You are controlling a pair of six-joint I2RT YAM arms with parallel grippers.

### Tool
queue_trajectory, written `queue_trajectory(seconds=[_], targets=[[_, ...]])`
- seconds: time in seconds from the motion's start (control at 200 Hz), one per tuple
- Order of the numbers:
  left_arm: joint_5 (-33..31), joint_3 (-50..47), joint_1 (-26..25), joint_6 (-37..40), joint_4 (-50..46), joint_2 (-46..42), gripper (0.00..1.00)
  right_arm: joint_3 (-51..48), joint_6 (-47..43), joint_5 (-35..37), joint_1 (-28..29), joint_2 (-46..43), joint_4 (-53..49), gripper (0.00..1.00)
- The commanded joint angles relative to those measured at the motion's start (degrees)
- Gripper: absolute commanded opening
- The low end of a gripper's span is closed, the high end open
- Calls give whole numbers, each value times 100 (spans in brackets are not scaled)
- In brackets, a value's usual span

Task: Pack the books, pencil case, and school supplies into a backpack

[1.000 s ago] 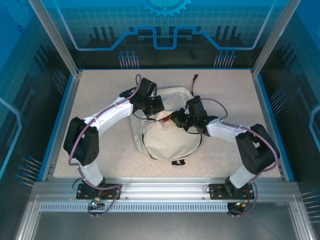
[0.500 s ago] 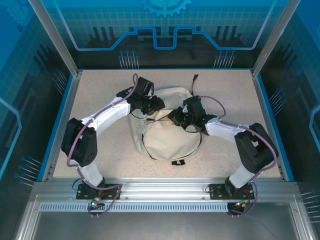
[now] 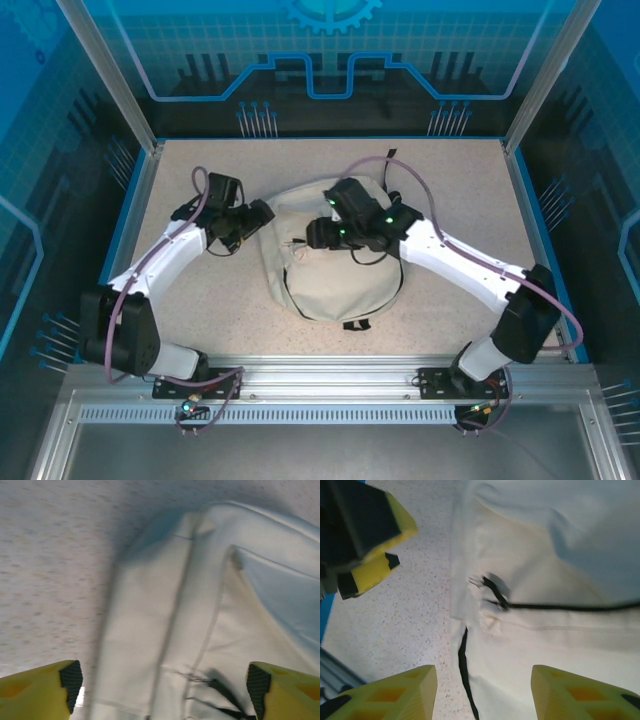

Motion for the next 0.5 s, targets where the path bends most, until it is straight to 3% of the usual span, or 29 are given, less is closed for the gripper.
queue_trajectory(seconds=[0.0,0.24,0.495], targets=[[-273,-391,234,150,-235,-535,92,934,-1313,1048,334,827,-1378,53],[-197,-979,590,147,-234,-1009,98,3289,-2574,1816,767,2791,-2702,51],[-128,-1093,777,199,-226,-1119,99,4314,-2758,2131,764,3873,-2978,48]])
